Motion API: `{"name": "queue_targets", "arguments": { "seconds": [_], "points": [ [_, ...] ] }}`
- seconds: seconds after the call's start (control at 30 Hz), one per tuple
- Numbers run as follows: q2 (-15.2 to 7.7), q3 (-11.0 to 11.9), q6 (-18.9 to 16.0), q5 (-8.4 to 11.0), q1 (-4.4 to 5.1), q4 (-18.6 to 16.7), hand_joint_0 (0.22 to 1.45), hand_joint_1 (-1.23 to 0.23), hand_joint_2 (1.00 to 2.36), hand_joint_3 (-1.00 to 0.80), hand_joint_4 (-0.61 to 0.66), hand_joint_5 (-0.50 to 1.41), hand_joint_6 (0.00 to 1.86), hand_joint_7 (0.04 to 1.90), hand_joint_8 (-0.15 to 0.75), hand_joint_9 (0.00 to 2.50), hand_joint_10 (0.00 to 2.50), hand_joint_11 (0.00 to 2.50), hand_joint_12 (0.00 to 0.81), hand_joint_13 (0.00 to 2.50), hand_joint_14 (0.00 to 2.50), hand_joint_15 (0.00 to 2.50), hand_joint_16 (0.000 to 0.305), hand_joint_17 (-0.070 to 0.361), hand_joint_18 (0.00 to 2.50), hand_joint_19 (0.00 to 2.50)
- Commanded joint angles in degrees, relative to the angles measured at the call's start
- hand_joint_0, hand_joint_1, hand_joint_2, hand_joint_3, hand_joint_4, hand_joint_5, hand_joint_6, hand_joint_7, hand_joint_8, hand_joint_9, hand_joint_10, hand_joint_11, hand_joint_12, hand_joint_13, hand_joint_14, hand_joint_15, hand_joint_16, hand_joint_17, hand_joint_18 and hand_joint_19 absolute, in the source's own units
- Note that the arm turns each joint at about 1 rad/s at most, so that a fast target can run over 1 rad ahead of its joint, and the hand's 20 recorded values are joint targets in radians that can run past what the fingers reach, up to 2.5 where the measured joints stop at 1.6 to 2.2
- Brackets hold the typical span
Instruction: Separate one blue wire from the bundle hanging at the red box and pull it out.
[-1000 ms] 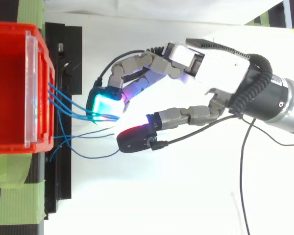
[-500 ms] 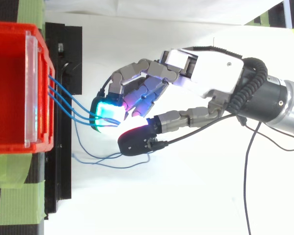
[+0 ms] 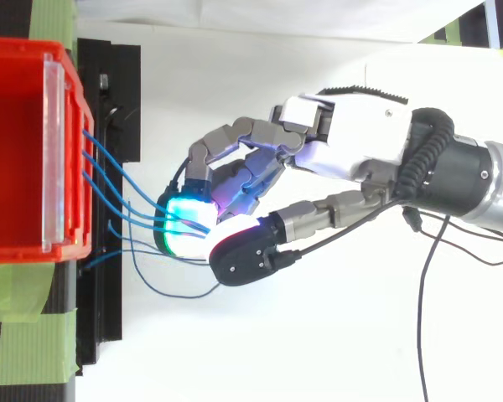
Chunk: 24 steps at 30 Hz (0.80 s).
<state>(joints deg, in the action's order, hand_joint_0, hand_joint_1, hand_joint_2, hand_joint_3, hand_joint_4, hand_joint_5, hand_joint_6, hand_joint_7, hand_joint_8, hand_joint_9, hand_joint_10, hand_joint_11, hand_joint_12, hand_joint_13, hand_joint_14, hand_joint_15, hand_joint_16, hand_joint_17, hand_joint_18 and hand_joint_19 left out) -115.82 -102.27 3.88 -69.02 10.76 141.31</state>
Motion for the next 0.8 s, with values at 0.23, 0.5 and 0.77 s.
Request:
{"name": "queue_targets", "arguments": {
  "seconds": [0.23,0.5,0.77],
  "points": [
    [-0.02,0.05,-4.05,0.11,0.05,1.78,0.63,-0.75,1.02,-0.21,0.18,-0.15,0.80,0.93,0.552,1.14,0.01,0.21,0.471,0.87,0.01,0.18,0.034,0.078,0.56,0.00],
    [-0.02,0.14,-4.49,0.20,0.14,2.30,0.63,-0.73,1.02,-0.22,0.19,-0.16,0.81,0.93,0.553,1.31,0.01,0.38,0.453,0.83,0.01,0.18,0.035,0.078,0.55,0.00],
    [-0.02,0.14,-4.49,0.11,0.05,2.57,0.63,-0.71,1.02,-0.22,0.20,-0.16,0.82,0.91,0.556,1.34,0.02,0.44,0.449,0.82,0.01,0.20,0.035,0.079,0.54,0.00]
  ]
}}
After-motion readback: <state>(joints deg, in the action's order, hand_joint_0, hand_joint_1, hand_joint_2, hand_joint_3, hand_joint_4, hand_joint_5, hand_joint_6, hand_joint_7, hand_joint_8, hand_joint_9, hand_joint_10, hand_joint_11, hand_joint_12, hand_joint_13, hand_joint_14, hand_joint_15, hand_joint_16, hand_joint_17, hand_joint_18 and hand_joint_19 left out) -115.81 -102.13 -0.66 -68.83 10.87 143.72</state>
